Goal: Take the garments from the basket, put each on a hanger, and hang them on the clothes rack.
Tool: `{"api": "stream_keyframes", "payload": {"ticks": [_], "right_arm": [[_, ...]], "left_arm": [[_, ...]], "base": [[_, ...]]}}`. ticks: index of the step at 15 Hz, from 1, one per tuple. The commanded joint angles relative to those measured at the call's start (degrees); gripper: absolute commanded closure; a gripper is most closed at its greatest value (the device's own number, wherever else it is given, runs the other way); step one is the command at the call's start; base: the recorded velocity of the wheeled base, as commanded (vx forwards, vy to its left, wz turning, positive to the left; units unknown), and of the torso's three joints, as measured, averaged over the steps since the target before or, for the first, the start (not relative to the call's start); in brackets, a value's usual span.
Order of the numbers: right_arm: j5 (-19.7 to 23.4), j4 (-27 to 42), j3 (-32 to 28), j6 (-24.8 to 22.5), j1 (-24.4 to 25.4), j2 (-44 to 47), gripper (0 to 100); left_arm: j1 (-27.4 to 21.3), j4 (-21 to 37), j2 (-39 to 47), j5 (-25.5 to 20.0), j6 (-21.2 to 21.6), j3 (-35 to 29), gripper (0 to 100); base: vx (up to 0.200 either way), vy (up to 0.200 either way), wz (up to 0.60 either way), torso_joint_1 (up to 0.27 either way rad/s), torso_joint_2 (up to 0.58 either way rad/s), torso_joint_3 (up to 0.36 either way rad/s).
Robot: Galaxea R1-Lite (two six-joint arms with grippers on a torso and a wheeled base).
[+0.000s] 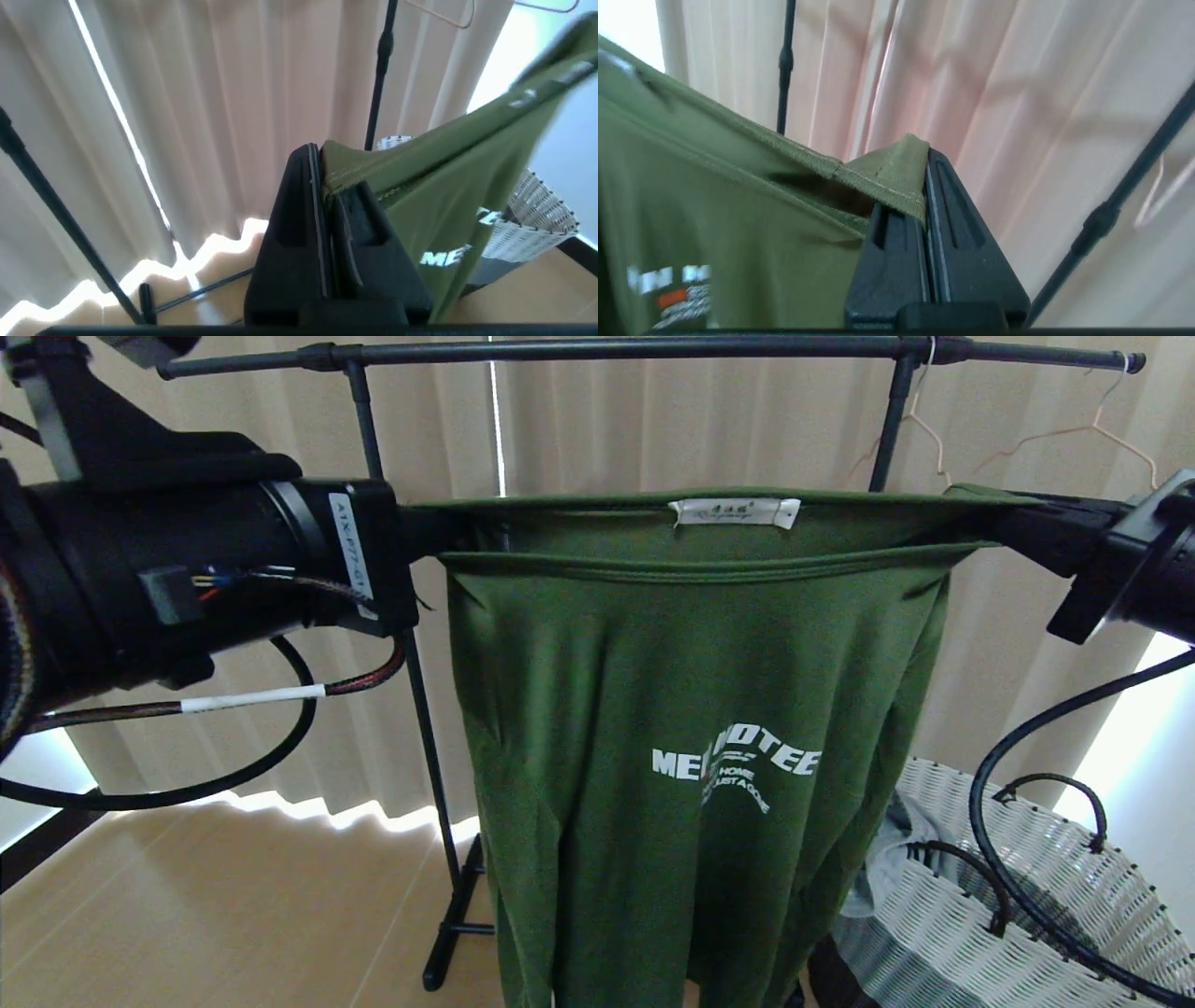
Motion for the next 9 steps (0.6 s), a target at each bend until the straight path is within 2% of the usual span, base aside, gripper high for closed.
{"api": "stream_keyframes", "payload": {"ticks": [1, 3, 5, 9], "right_arm": [[0.45, 2.81, 3.44, -0.03, 0.21, -8.01, 100], [1.16, 7.9, 4.4, -0.03, 2.41, -12.23, 100], [2.65, 11.68, 5.99, -0.03, 7.15, -15.83, 100], [2.39, 11.6, 6.07, -0.21, 7.59, -14.95, 100]], "left_arm": [[0.04, -0.16, 4.79, 0.12, -0.52, -5.05, 100], [0.13, -0.16, 8.65, 0.29, -0.69, -9.1, 100], [1.19, -0.25, 12.08, 0.38, -0.78, -11.56, 100], [1.27, -1.31, 13.31, 0.73, -1.48, -11.38, 100]], "base": [[0.0, 0.0, 0.0, 0.0, 0.0, 0.0], [0.0, 0.0, 0.0, 0.0, 0.0, 0.0], [0.0, 0.0, 0.0, 0.0, 0.0, 0.0], [0.0, 0.0, 0.0, 0.0, 0.0, 0.0]]}}
